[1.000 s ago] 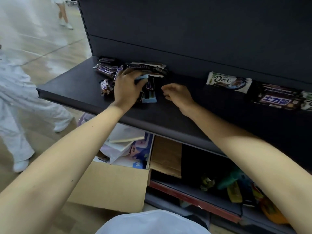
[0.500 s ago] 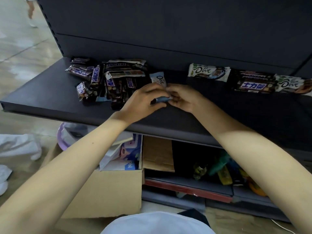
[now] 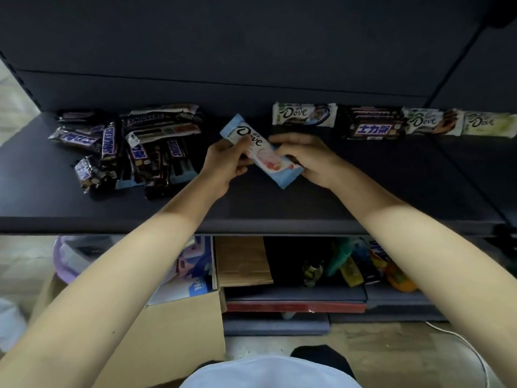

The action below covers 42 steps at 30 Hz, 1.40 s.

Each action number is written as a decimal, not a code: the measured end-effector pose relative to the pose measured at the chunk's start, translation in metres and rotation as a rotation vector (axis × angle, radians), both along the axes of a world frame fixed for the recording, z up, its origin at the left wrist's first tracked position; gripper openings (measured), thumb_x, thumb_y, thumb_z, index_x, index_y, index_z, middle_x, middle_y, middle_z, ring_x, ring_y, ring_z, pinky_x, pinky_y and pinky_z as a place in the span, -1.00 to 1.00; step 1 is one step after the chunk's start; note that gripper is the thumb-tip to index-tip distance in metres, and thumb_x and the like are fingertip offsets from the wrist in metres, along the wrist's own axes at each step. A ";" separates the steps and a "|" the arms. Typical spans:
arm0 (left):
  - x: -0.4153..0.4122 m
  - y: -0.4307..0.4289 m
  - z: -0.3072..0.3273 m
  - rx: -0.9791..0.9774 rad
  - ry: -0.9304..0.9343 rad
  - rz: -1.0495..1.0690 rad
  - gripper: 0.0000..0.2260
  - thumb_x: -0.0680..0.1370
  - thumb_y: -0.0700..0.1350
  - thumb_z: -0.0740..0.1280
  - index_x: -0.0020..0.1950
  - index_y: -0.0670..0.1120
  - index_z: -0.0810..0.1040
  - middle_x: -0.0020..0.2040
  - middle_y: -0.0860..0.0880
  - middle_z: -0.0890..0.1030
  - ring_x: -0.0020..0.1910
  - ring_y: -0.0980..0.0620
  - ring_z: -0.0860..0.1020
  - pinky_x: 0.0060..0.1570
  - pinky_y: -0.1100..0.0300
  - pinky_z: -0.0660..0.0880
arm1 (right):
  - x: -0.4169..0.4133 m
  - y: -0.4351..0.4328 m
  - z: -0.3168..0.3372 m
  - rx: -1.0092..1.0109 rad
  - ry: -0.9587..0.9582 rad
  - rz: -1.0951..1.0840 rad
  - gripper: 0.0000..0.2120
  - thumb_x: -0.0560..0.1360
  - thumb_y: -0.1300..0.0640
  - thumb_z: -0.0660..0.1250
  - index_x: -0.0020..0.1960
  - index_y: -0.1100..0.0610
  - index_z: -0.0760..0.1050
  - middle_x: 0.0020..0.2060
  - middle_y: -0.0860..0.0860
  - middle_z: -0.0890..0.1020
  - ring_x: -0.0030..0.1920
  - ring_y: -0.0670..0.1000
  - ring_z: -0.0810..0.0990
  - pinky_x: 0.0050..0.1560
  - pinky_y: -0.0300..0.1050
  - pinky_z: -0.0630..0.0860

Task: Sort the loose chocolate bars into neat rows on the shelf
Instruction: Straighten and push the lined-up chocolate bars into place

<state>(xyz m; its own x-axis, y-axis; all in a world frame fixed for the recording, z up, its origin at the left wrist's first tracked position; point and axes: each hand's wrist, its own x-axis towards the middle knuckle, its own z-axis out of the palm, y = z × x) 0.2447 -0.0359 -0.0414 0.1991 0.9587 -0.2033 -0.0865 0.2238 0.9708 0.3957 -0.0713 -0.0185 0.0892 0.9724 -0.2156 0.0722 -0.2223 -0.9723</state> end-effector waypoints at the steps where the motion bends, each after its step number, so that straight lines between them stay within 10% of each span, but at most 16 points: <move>1: 0.005 -0.001 0.001 -0.010 -0.028 0.004 -0.92 0.55 -0.08 0.31 -0.14 -0.04 0.50 -0.19 0.01 0.59 -0.24 0.11 0.56 -0.23 0.28 0.48 | 0.004 -0.003 -0.001 -0.009 0.000 -0.006 -0.73 0.50 0.33 0.25 0.16 0.14 0.51 -0.09 0.02 0.61 -0.19 -0.08 0.59 -0.22 -0.30 0.53; 6: 0.039 -0.009 0.007 -0.032 -0.174 0.006 -0.92 0.55 -0.11 0.31 -0.15 -0.03 0.49 -0.17 0.02 0.58 -0.21 0.15 0.57 -0.24 0.33 0.52 | 0.036 -0.025 -0.005 -0.040 0.112 -0.221 -0.74 0.58 0.01 0.20 0.16 0.13 0.50 -0.16 -0.01 0.60 -0.19 -0.09 0.57 -0.24 -0.25 0.52; 11: 0.083 -0.025 0.012 -0.071 -0.266 -0.043 -0.93 0.54 -0.11 0.31 -0.14 -0.03 0.49 -0.18 0.03 0.58 -0.22 0.16 0.58 -0.28 0.35 0.52 | 0.074 -0.050 -0.005 0.019 0.119 -0.527 -0.71 0.58 0.02 0.19 -0.28 0.11 0.41 -0.28 0.01 0.55 -0.22 -0.06 0.57 -0.27 -0.24 0.50; 20: 0.153 -0.048 0.017 -0.105 -0.340 -0.085 -0.91 0.55 -0.15 0.31 -0.15 -0.05 0.47 -0.19 0.02 0.57 -0.22 0.16 0.57 -0.29 0.36 0.55 | 0.134 -0.074 -0.005 0.087 0.300 -0.719 -0.78 0.59 0.32 0.02 -0.05 0.07 0.37 0.00 0.04 0.50 -0.16 0.02 0.56 -0.32 -0.16 0.53; 25: 0.201 -0.058 0.021 -0.090 -0.358 -0.052 -0.95 0.55 -0.16 0.29 -0.10 -0.05 0.47 -0.15 0.02 0.58 -0.19 0.15 0.57 -0.27 0.33 0.56 | 0.173 -0.089 -0.006 0.002 0.592 -0.554 -0.68 0.62 -0.05 0.06 0.22 0.13 0.38 0.00 0.08 0.56 -0.13 0.03 0.58 -0.14 -0.05 0.52; 36: 0.334 -0.089 0.013 -0.012 -0.416 -0.018 -0.86 0.56 -0.17 0.28 0.10 -0.10 0.41 -0.09 0.00 0.57 -0.16 0.12 0.58 -0.26 0.31 0.57 | 0.305 -0.115 -0.003 0.116 0.235 -0.475 -0.85 0.60 0.08 0.16 -0.12 0.07 0.41 -0.16 -0.02 0.54 -0.16 -0.10 0.53 -0.22 -0.26 0.50; 42: 0.366 -0.082 -0.001 0.125 -0.031 -0.066 -0.75 0.53 -0.14 0.32 0.19 -0.13 0.45 -0.03 -0.01 0.55 -0.12 0.11 0.54 -0.29 0.31 0.48 | 0.369 -0.132 -0.004 0.142 -0.019 -0.566 -0.87 0.58 0.06 0.22 -0.14 0.03 0.45 -0.19 -0.06 0.57 -0.20 -0.12 0.52 -0.26 -0.29 0.45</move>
